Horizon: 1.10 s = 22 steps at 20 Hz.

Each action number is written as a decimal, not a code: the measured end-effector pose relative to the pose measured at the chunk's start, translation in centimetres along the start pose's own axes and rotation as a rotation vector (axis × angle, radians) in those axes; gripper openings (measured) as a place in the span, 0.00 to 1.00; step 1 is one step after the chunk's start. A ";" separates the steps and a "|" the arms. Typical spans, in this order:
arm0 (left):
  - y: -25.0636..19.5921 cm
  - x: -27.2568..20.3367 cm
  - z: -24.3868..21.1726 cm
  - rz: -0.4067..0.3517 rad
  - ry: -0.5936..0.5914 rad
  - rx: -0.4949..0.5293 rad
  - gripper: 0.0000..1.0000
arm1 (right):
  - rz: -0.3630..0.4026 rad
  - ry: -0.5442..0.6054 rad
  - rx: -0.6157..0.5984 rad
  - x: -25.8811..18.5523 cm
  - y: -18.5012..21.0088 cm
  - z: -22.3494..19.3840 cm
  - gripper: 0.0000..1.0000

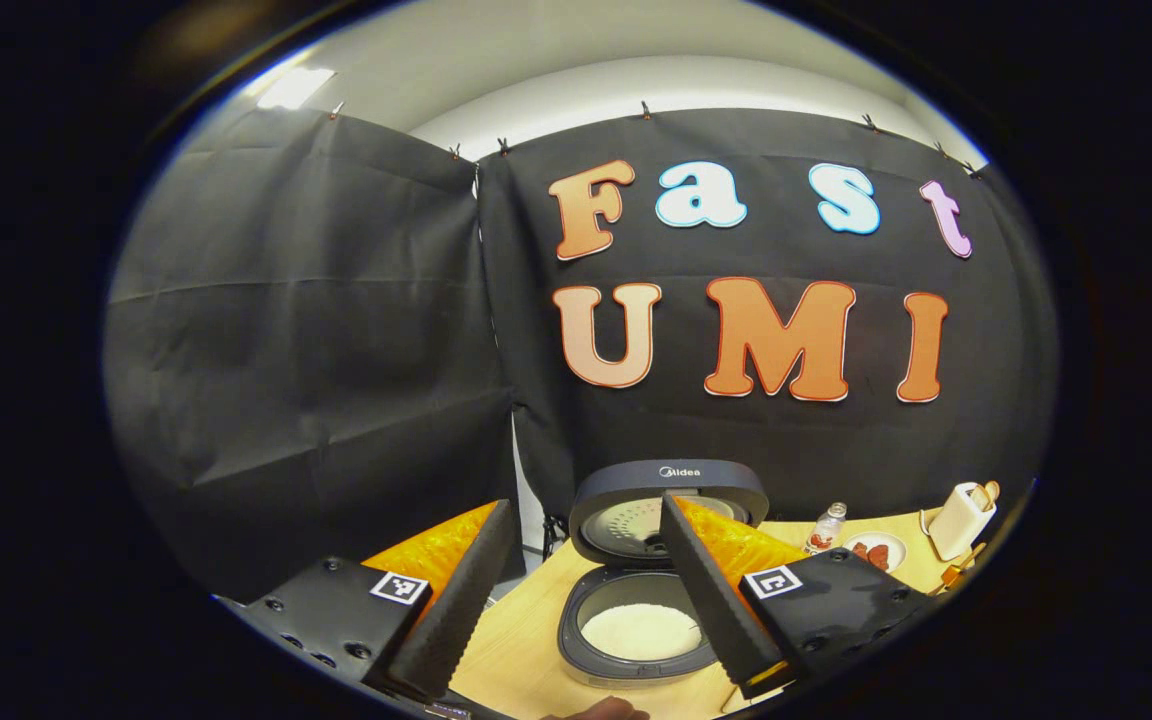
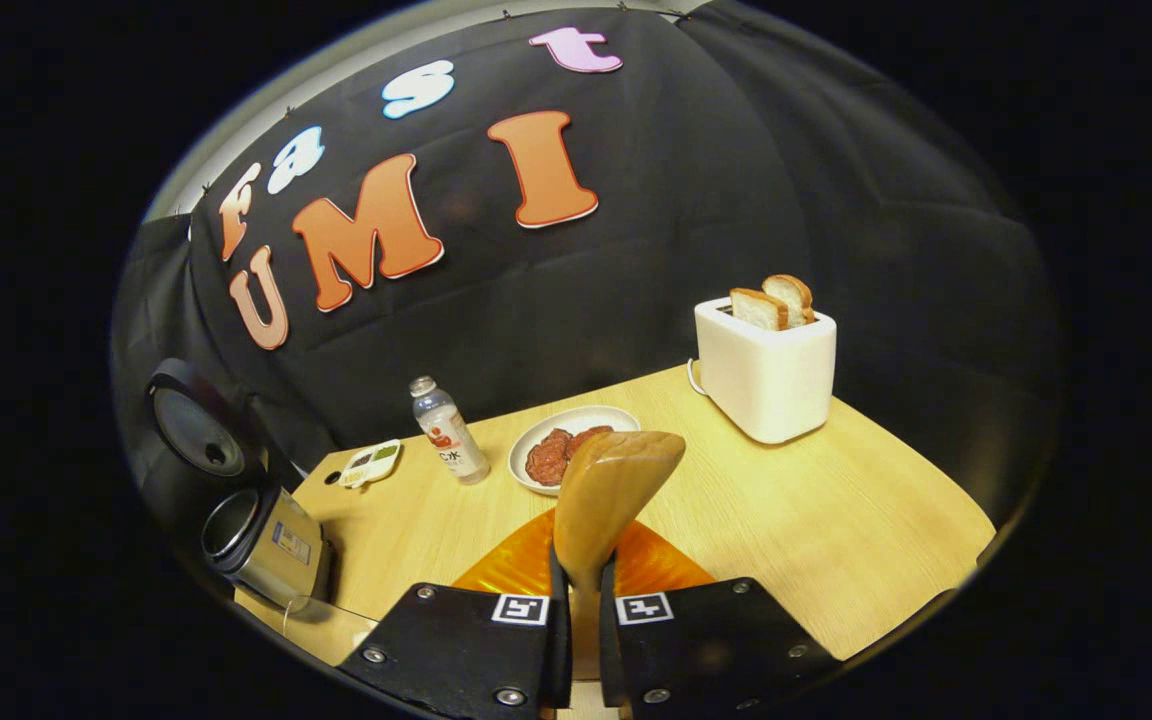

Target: Close the left gripper, press the button to open the rice cooker; take a wooden spoon from the chopstick holder with the right hand, scoop a spoonful of rice and pour it into the rice cooker, then put the wooden spoon back into the chopstick holder.

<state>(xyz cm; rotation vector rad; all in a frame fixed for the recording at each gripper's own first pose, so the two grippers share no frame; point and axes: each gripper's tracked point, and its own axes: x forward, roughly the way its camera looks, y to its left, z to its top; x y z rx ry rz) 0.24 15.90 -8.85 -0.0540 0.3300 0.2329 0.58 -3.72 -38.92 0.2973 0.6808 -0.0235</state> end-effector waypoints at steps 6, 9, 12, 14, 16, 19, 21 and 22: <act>-2.1 2.0 0.3 -0.038 0.014 0.014 0.92 | -0.035 0.148 0.006 -0.9 -1.6 -2.6 0.17; -3.0 2.6 1.3 -0.063 0.016 0.022 0.92 | -0.026 0.218 0.031 -2.0 -2.1 -3.2 0.28; -4.2 4.7 2.0 -0.081 0.009 0.037 0.98 | -0.069 0.219 0.043 -3.3 -3.8 -2.1 0.43; -5.0 6.7 1.7 -0.076 0.029 0.040 1.00 | -0.101 0.240 0.070 -4.3 -4.8 -1.8 0.57; -5.9 8.8 2.3 -0.081 0.044 0.032 1.00 | -0.094 0.209 0.092 -5.9 -4.7 -0.2 0.64; -6.5 12.1 3.5 -0.090 0.065 0.036 0.98 | -0.121 0.126 0.047 -8.0 -5.7 2.9 0.78; -6.9 14.3 3.4 -0.104 0.117 0.032 0.98 | -0.128 0.082 0.029 -9.5 -5.8 5.0 0.82; -7.7 15.3 2.7 -0.127 0.164 0.022 0.98 | -0.131 0.062 0.027 -10.2 -5.8 5.9 0.82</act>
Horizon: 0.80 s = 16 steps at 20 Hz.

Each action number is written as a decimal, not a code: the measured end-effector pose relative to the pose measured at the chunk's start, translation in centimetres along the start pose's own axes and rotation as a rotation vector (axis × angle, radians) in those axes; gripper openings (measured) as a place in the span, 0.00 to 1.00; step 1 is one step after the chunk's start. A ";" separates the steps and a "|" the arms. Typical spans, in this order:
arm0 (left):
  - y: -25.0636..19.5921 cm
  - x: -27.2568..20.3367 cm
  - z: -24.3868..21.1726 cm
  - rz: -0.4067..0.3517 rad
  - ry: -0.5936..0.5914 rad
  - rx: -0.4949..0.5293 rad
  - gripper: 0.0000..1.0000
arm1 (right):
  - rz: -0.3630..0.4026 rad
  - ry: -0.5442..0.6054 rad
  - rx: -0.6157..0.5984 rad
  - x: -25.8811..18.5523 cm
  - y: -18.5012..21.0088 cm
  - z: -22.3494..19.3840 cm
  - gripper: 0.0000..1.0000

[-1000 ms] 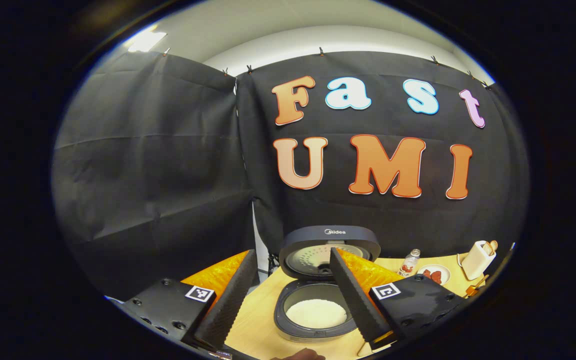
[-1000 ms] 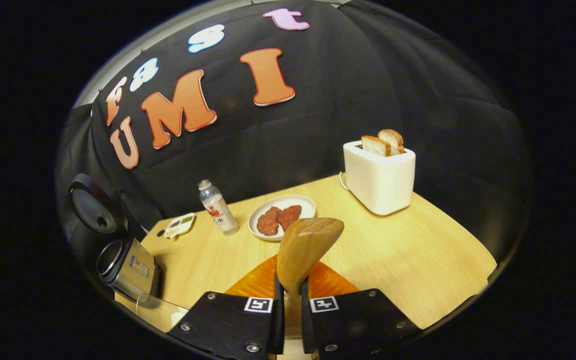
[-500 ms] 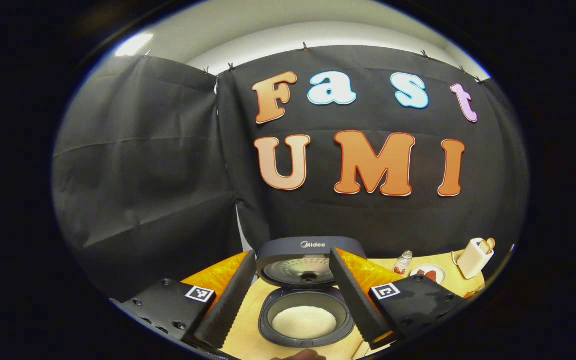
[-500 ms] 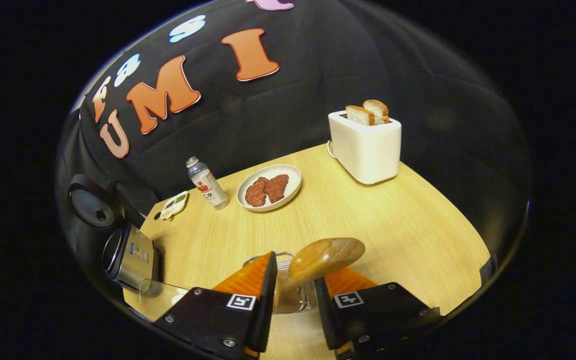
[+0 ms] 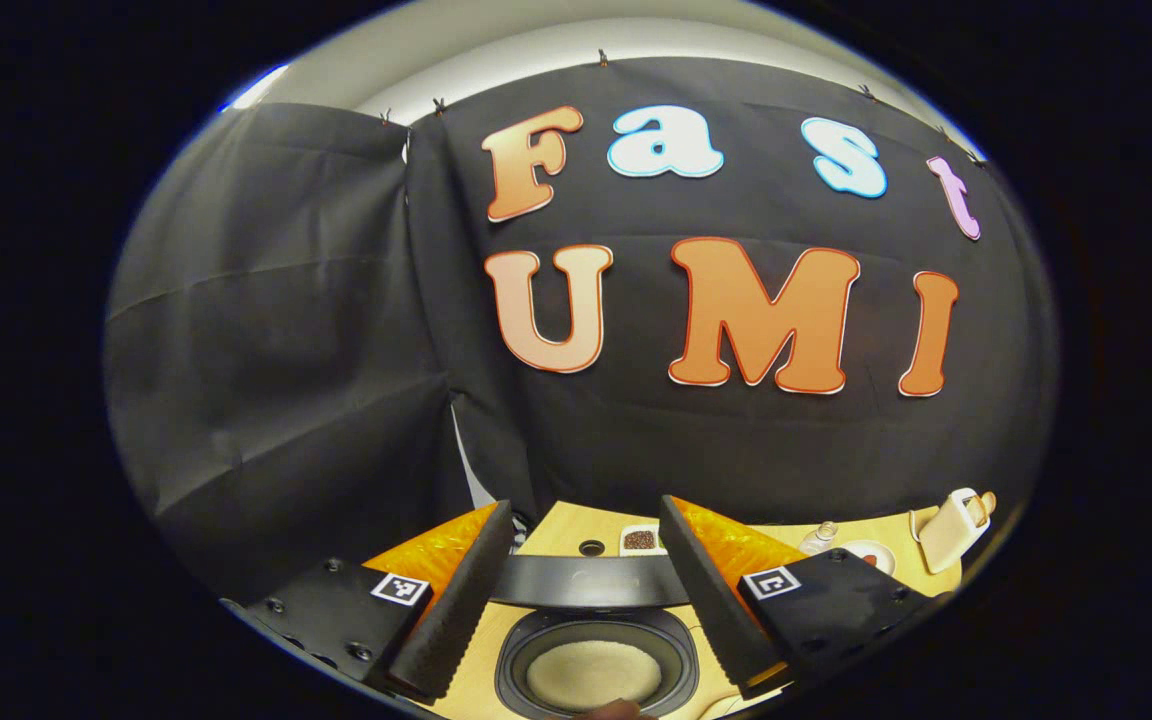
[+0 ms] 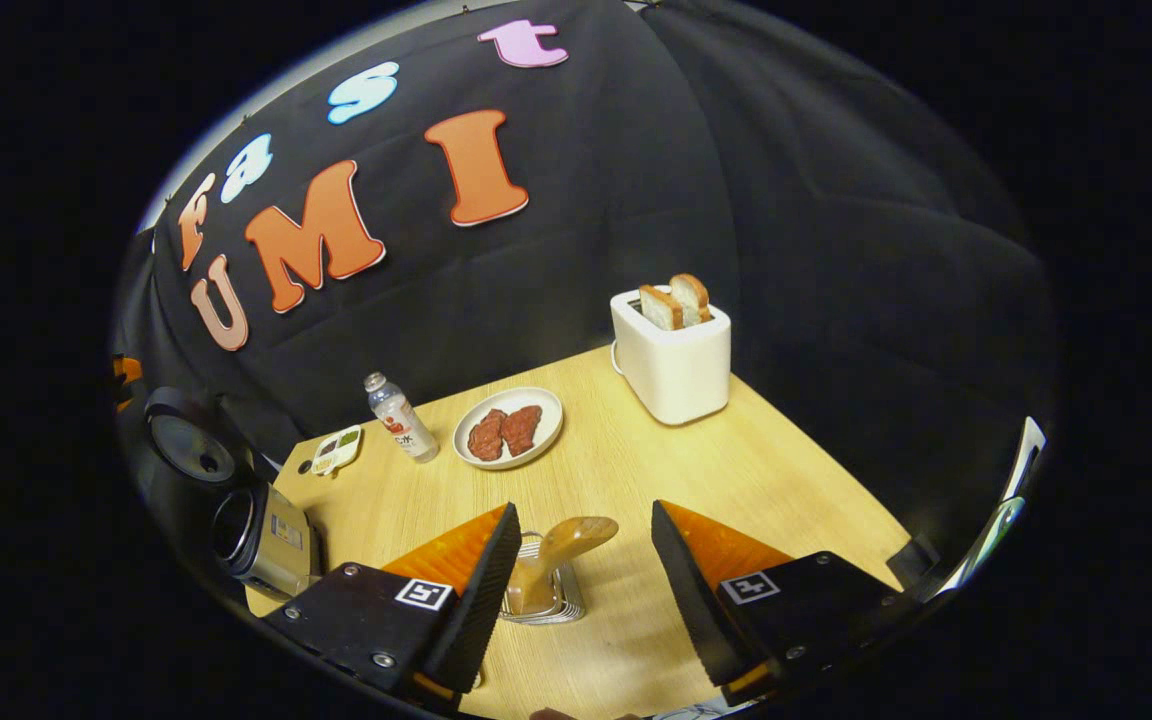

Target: Close the left gripper, press the button to open the rice cooker; take a wooden spoon from the chopstick holder with the right hand, scoop a spoonful of rice and pour it into the rice cooker, then put the wooden spoon back into the chopstick holder.

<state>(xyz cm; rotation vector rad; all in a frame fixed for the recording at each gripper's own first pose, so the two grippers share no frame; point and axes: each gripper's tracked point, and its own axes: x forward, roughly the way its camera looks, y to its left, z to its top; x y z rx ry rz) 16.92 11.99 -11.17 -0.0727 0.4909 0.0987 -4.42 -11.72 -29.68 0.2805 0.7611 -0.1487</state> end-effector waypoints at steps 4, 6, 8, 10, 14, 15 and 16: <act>-1.3 3.3 -3.9 -0.060 0.208 0.006 1.00 | -0.016 -0.046 -0.005 -1.8 -0.6 1.4 0.83; -0.9 4.0 -4.2 -0.049 0.240 0.033 0.97 | -0.023 -0.044 -0.004 -2.1 -0.6 1.2 0.83; -1.2 4.2 -5.0 -0.050 0.286 0.046 0.97 | -0.028 -0.036 -0.010 -2.2 -0.5 0.7 0.83; -1.1 3.8 -6.6 -0.044 0.367 0.050 0.97 | -0.018 -0.033 -0.016 -2.3 0.2 0.6 0.83; -0.1 1.5 -12.4 0.002 0.628 -0.002 0.92 | 0.012 -0.025 -0.041 -2.1 2.0 0.4 0.83; 0.1 1.3 -13.4 0.007 0.674 -0.008 0.92 | 0.021 -0.023 -0.048 -2.0 2.3 0.4 0.83; 0.2 1.2 -14.7 0.004 0.722 -0.004 1.00 | 0.027 -0.019 -0.056 -1.9 2.6 0.4 0.83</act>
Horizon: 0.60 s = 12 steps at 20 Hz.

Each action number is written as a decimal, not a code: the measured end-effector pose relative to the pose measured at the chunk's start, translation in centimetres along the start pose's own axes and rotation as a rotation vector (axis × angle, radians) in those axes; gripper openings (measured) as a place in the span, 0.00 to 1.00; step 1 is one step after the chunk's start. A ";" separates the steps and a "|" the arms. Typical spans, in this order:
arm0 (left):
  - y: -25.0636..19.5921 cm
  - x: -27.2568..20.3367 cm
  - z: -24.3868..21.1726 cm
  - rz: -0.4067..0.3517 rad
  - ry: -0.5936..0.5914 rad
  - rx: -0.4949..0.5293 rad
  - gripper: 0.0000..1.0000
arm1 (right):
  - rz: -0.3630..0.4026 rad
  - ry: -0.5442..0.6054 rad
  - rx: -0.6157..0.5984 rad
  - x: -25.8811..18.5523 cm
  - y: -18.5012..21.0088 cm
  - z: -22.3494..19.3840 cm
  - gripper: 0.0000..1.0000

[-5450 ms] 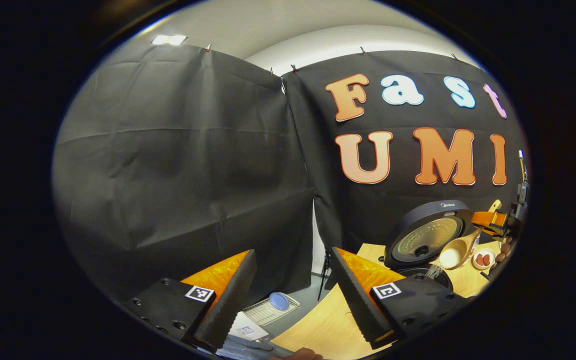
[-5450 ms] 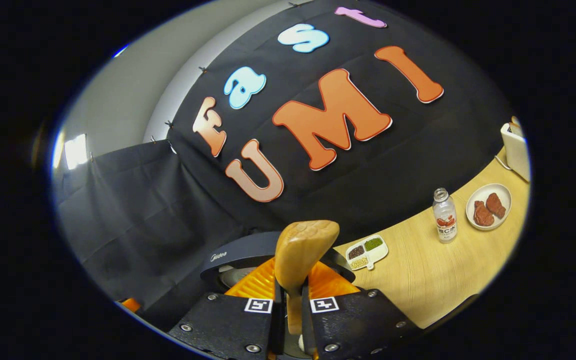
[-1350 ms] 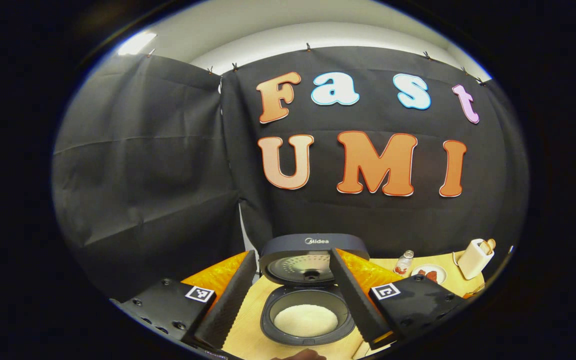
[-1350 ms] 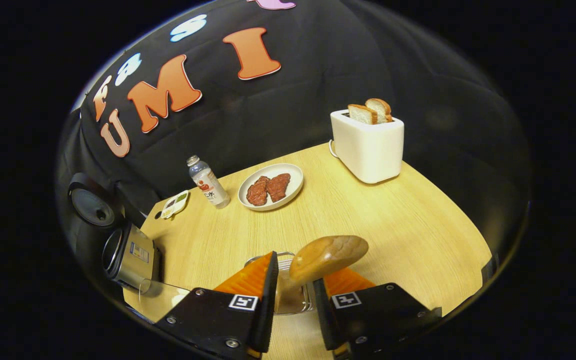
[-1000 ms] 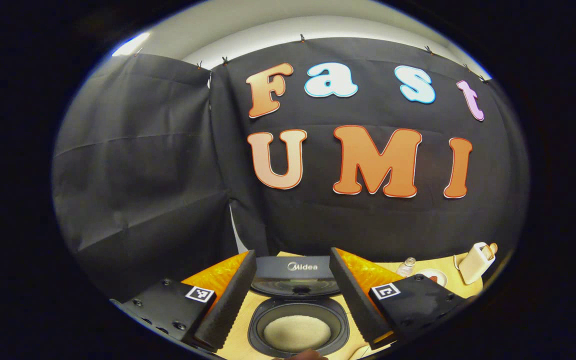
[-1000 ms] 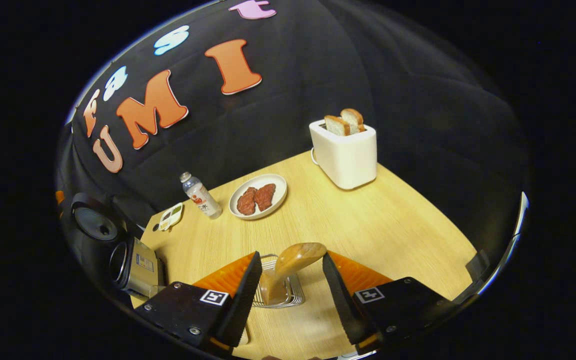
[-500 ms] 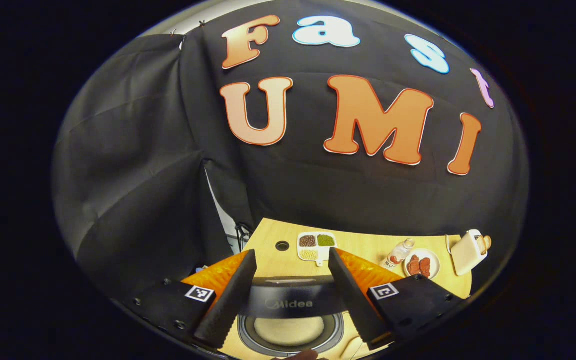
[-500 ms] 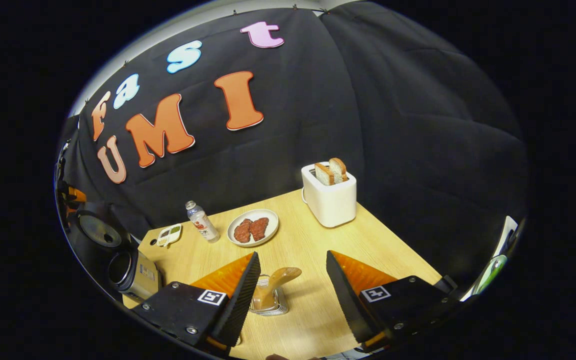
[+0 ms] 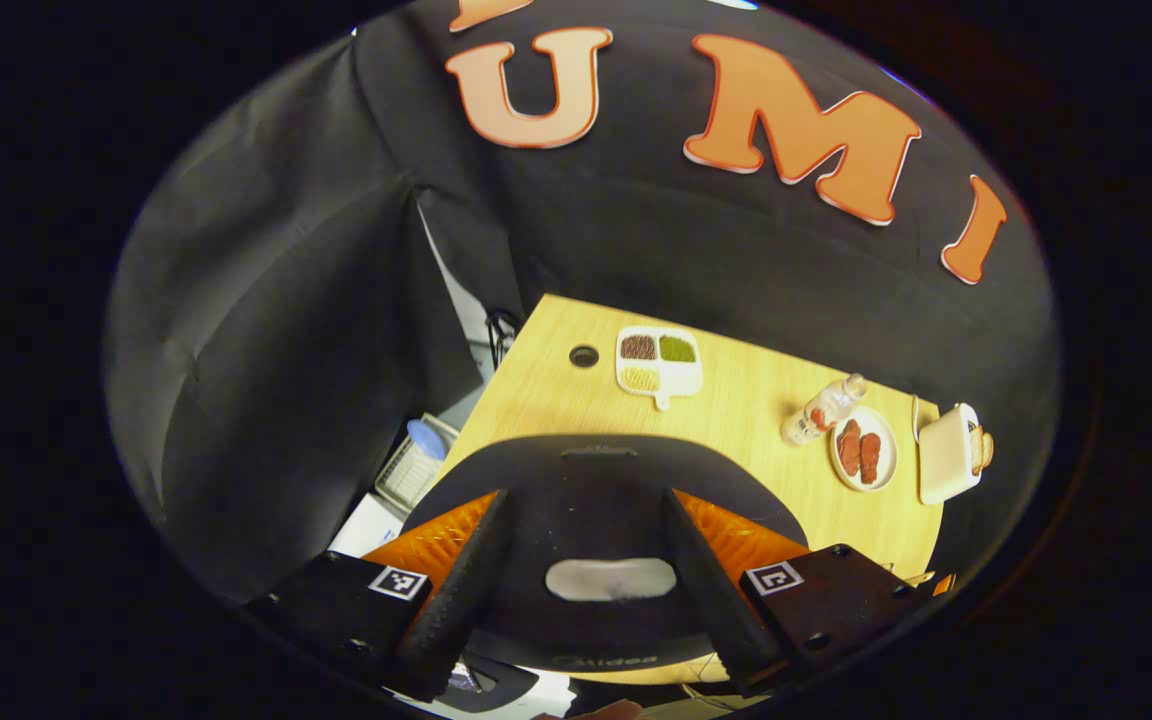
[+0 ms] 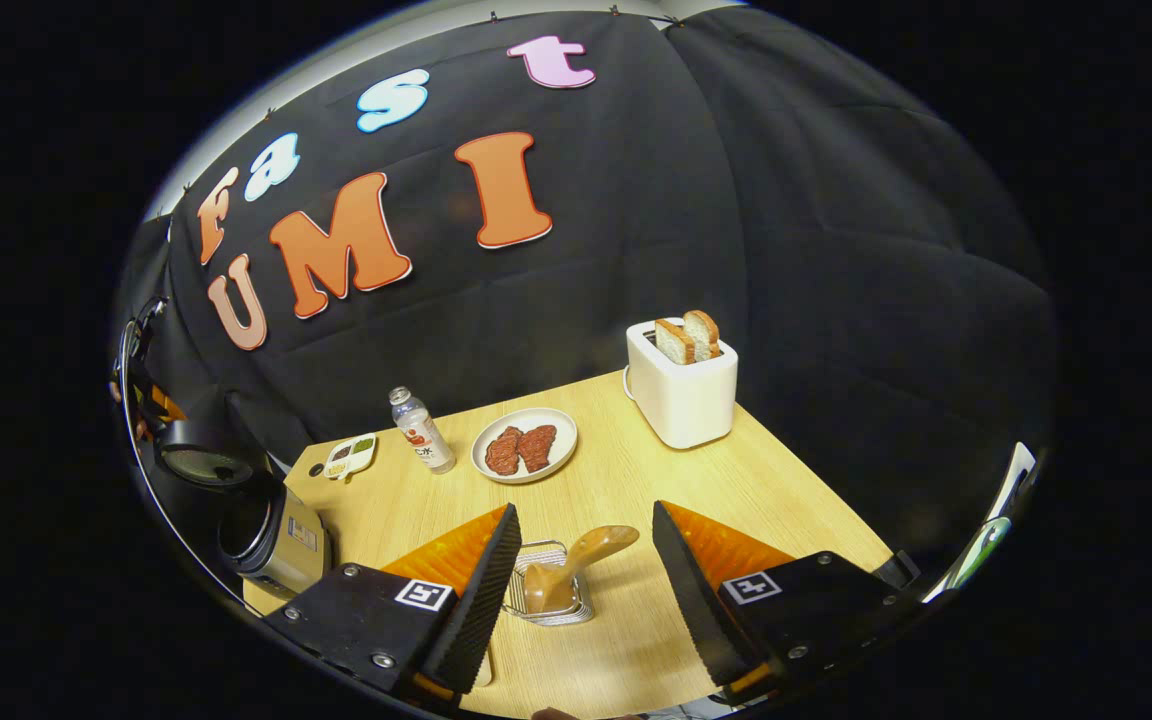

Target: Close the left gripper, press the button to open the rice cooker; take a wooden spoon from the chopstick holder with the right hand, scoop a spoonful of rice and pour it into the rice cooker, then put the wooden spoon back into the chopstick holder.

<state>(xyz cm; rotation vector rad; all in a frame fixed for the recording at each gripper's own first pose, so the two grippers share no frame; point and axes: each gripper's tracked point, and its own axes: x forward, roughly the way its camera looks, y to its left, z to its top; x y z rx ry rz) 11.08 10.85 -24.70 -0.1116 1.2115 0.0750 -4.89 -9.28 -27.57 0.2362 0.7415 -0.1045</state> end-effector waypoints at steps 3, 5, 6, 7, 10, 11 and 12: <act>0.4 0.5 -3.4 0.010 0.139 -0.015 1.00 | 0.019 0.006 -0.012 0.2 0.9 0.1 0.83; 0.3 1.4 -5.8 0.021 0.224 -0.020 0.98 | 0.032 0.004 -0.013 0.4 1.6 0.2 0.83; -0.3 2.8 -7.1 0.018 0.260 -0.031 0.98 | 0.039 0.008 -0.019 0.5 1.9 0.0 0.83; -0.5 3.6 -8.3 0.020 0.302 -0.041 0.93 | 0.044 0.016 -0.027 0.7 2.2 -0.3 0.83; -0.5 5.3 -11.2 0.024 0.374 -0.101 0.98 | 0.067 0.035 -0.044 0.5 3.3 -0.7 0.83; -0.2 5.6 -10.9 0.022 0.352 -0.089 0.99 | 0.073 0.040 -0.050 0.4 3.6 -0.8 0.83; -0.3 5.4 -11.5 0.023 0.375 -0.094 0.99 | 0.078 0.040 -0.059 0.4 3.9 -0.8 0.83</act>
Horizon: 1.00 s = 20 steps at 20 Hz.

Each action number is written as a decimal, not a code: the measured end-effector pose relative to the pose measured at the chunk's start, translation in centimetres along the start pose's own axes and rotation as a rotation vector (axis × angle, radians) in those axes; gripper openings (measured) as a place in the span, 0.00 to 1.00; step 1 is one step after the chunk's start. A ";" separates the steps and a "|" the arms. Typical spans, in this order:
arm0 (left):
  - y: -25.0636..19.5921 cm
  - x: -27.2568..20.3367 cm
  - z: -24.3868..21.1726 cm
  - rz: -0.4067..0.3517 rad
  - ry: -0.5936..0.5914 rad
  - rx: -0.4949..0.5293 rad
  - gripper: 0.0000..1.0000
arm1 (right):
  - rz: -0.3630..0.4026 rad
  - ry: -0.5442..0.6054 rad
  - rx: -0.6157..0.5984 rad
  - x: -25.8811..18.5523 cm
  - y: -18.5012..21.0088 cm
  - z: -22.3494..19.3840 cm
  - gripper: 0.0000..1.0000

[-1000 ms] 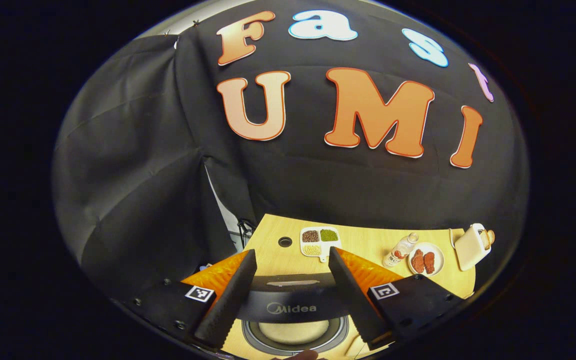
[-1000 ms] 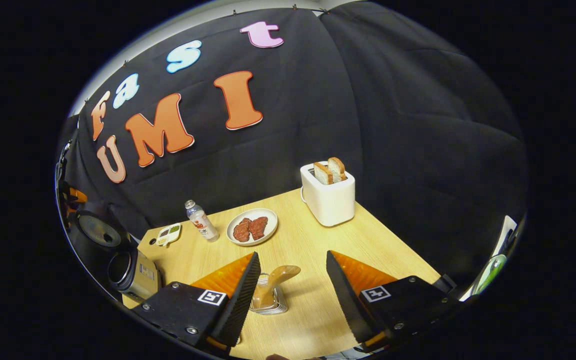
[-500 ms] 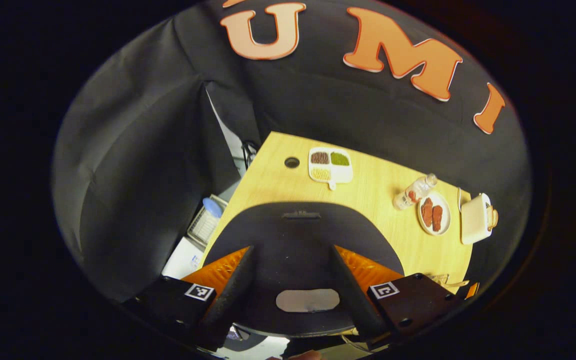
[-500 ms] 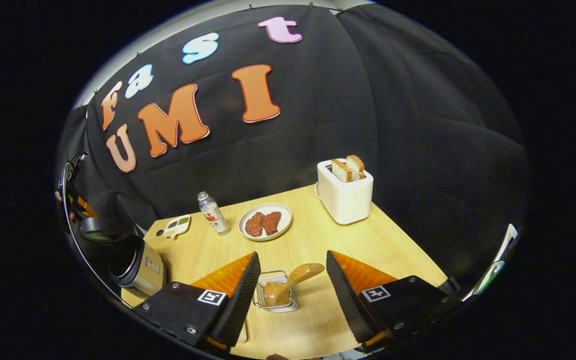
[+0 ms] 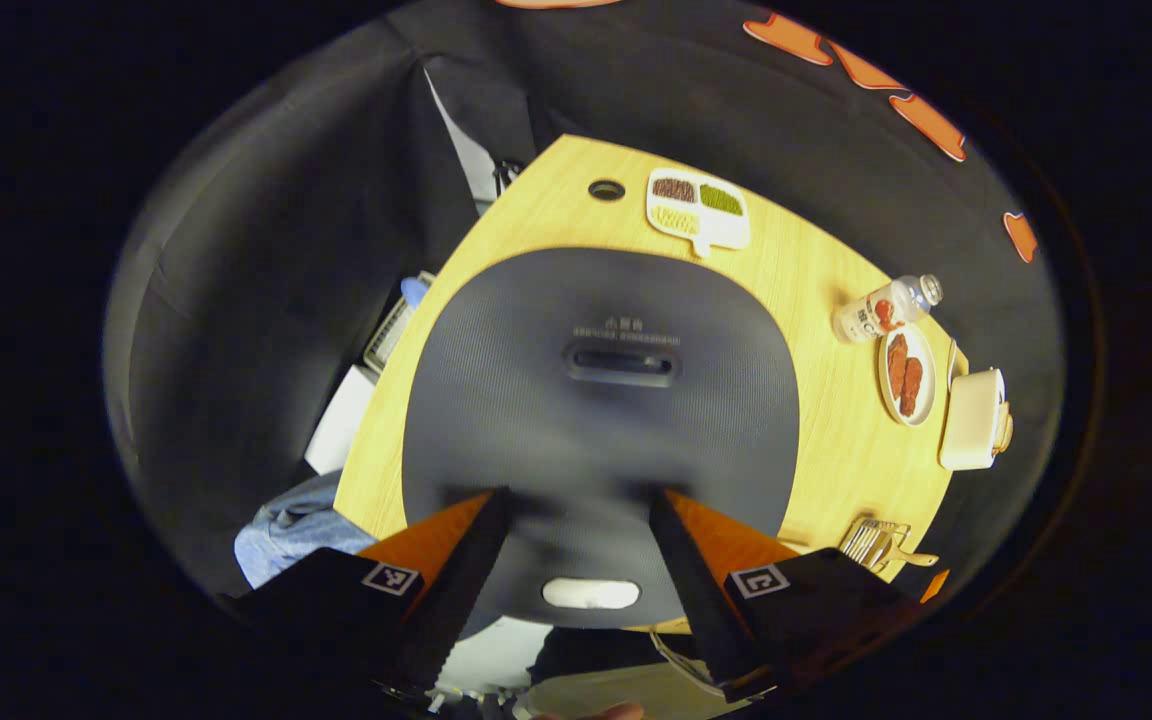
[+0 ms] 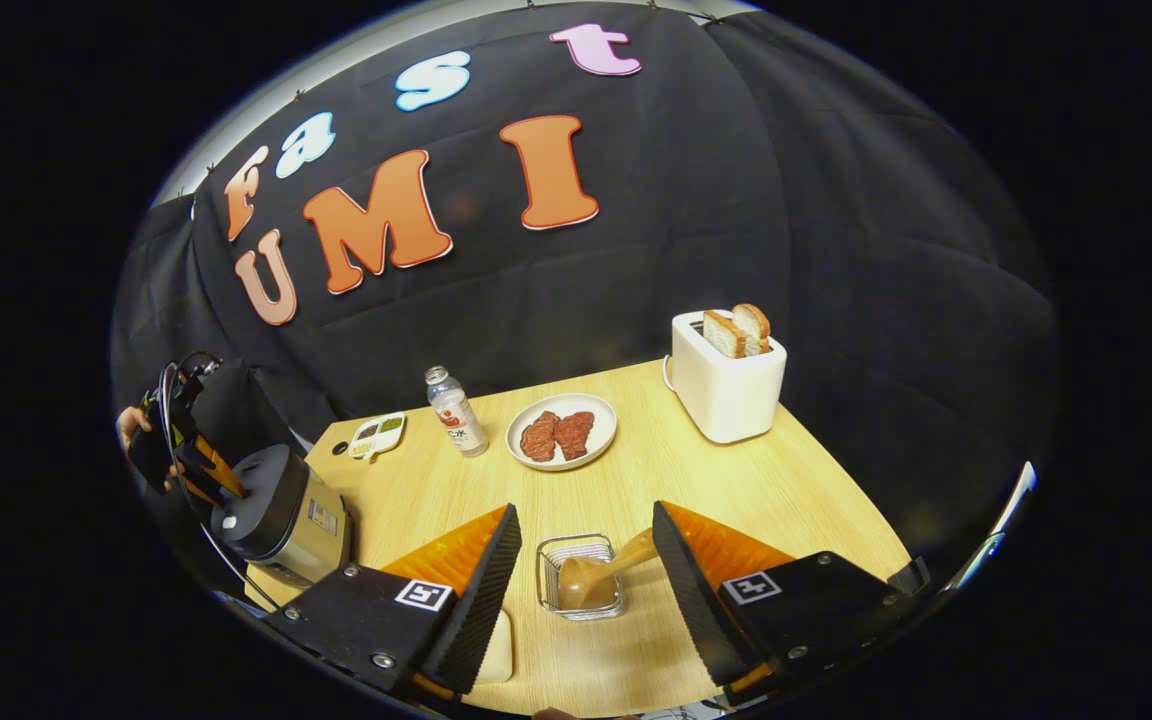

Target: Close the left gripper, press the button to open the rice cooker; take a wooden spoon from the chopstick holder with the right hand, scoop a spoonful of rice and pour it into the rice cooker, then put the wooden spoon back into the chopstick holder.

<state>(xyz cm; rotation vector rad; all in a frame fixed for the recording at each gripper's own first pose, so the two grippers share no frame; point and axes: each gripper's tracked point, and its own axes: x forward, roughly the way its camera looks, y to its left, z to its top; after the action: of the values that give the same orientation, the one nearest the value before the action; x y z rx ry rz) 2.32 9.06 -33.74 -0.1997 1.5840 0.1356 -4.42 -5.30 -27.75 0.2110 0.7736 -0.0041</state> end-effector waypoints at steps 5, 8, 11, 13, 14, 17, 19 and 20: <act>-0.3 -0.1 0.8 -0.006 -0.127 0.077 0.99 | 0.049 -0.015 -0.042 0.5 2.9 0.5 0.83; -0.3 -0.2 0.7 -0.006 -0.302 0.076 0.97 | 0.072 -0.049 -0.091 0.4 4.2 1.4 0.83; -0.1 -0.5 0.8 0.010 -0.519 0.084 0.96 | 0.098 -0.069 -0.125 0.4 5.4 1.7 0.83; -0.2 -0.7 0.5 0.024 -0.608 0.055 0.96 | 0.118 -0.071 -0.139 0.4 6.1 1.8 0.83; -0.2 -0.7 0.5 0.031 -0.651 0.023 0.98 | 0.129 -0.071 -0.144 0.4 6.5 1.8 0.83; -0.1 -0.8 0.7 0.079 -0.761 0.009 0.96 | 0.189 -0.077 -0.126 0.0 8.5 2.3 0.83; -0.5 -1.5 -0.3 0.093 -0.800 0.012 0.96 | 0.205 -0.124 -0.133 -0.3 9.5 3.4 0.83; -1.6 -2.5 -0.5 0.075 -0.838 0.014 0.96 | 0.205 -0.158 -0.145 -0.5 9.8 4.2 0.83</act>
<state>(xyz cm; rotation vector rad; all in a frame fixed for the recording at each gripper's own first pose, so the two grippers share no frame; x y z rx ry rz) 2.20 7.55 -31.15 -0.0536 0.7566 0.2307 -1.06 3.49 -22.65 0.1489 0.5895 0.2267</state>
